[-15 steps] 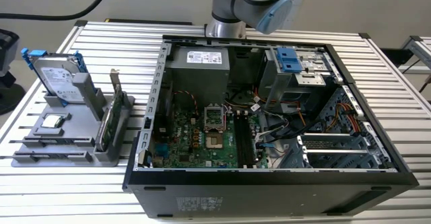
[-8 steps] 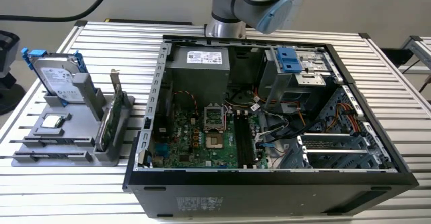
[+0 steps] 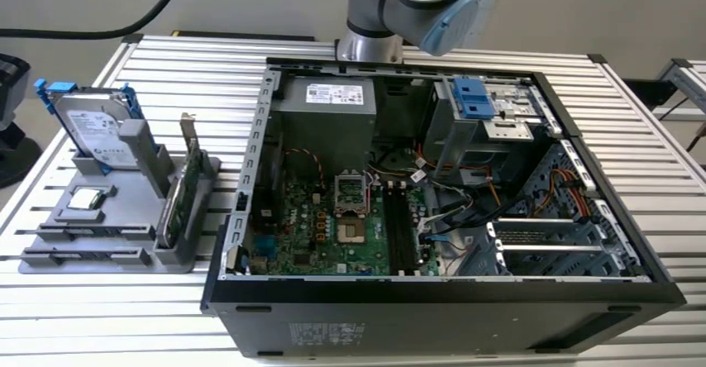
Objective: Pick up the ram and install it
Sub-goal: 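Pick up the ram and move it above insertion slot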
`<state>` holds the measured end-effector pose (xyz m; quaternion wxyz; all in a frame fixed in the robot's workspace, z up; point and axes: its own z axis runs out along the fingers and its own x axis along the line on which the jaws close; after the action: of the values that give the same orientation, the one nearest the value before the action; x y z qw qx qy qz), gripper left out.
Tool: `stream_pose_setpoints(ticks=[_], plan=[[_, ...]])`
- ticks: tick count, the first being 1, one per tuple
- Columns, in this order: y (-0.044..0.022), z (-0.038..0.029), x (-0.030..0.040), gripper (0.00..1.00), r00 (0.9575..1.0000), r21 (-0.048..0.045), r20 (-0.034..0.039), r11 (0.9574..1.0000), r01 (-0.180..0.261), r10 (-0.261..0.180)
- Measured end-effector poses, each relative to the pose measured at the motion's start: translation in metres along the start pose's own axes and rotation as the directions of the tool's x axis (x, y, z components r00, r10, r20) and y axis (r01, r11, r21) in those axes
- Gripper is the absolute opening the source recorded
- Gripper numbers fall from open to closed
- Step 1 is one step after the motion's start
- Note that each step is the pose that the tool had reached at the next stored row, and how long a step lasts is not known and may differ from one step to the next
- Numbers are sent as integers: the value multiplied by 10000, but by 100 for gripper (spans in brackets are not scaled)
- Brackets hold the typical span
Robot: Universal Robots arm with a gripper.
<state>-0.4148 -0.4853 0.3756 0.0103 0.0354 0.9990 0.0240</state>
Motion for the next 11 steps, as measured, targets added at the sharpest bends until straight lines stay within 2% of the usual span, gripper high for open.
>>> stream_pose_setpoints(ticks=[11], plan=[[0, 0, 1, 0, 10000, 1, 2, 10000, -29, 29]])
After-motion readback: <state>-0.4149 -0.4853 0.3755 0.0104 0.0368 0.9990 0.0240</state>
